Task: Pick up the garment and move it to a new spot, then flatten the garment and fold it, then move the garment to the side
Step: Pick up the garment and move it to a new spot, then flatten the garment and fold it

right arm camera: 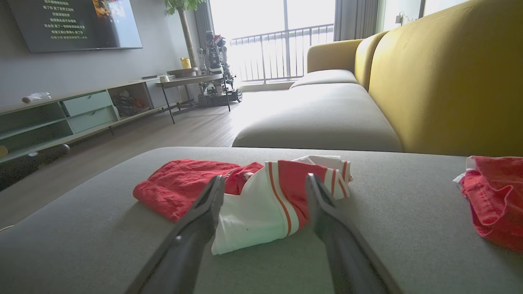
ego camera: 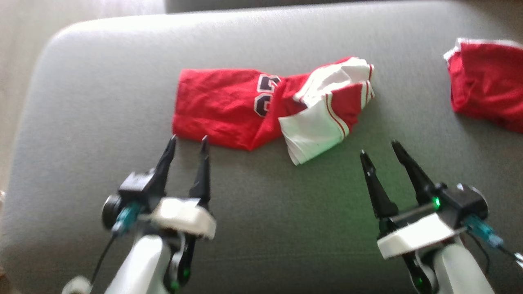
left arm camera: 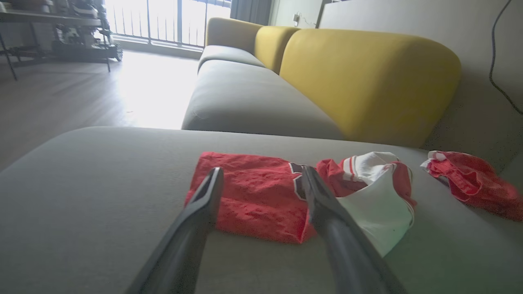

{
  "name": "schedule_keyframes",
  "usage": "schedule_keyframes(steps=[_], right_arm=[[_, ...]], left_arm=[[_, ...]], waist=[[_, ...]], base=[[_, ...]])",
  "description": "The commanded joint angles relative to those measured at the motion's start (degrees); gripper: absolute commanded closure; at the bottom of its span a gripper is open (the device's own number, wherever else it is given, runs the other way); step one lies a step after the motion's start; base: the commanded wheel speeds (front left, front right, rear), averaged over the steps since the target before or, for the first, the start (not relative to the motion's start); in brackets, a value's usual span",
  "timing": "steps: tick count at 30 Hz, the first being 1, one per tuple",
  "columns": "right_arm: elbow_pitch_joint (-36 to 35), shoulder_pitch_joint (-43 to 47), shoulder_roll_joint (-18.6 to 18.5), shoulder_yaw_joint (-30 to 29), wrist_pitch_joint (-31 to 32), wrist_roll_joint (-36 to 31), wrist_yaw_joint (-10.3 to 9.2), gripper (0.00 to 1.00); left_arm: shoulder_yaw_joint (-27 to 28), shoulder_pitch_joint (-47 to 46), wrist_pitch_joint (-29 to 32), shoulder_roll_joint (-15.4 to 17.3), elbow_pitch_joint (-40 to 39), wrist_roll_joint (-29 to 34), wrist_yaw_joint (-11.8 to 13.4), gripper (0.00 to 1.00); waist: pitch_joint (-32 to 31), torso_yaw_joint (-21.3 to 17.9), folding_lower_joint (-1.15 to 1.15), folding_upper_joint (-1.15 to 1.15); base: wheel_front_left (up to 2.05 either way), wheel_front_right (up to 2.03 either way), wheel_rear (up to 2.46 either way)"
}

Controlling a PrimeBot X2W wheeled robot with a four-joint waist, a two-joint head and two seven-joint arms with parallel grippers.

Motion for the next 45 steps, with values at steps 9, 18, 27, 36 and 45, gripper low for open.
schedule_keyframes(steps=[9, 18, 27, 36, 45], right_arm=[[-2.51, 4.85, 0.27, -2.32, -0.54, 0.38, -0.02, 0.0], [-2.64, 8.76, 0.27, -3.02, -0.54, -0.08, -0.02, 0.0], [-2.72, 9.34, 0.27, -3.46, -0.54, 0.36, -0.02, 0.0], [-2.51, 8.84, 0.27, -3.04, -0.54, 0.79, -0.02, 0.0], [-2.3, 8.64, 0.27, -3.18, -0.54, 1.05, -0.02, 0.0]], left_arm=[[10.38, 11.25, -0.69, -1.01, -10.73, 4.87, 0.71, 0.0], [12.79, 18.49, -0.7, -1.75, -14.1, 10.26, 0.42, 0.0], [12.78, 19.81, -0.7, -2.0, -14.2, 11.78, -0.34, 0.0], [12.36, 19.3, -0.7, -2.03, -14.33, 11.53, 0.2, 0.0], [11.87, 18.9, -0.7, -2.03, -14.31, 11.28, 0.81, 0.0]], waist=[[-8.37, 4.54, 0.01, 0.0], [-10.19, 3.67, 0.01, 0.0], [-10.22, 3.57, 0.01, 0.0], [-9.69, 3.28, 0.01, 0.0], [-9.7, 3.14, 0.01, 0.0]], base=[[0.0, 0.0, 0.0], [0.0, 0.0, 0.0], [0.0, 0.0, 0.0], [0.0, 0.0, 0.0], [0.0, 0.0, 0.0]])
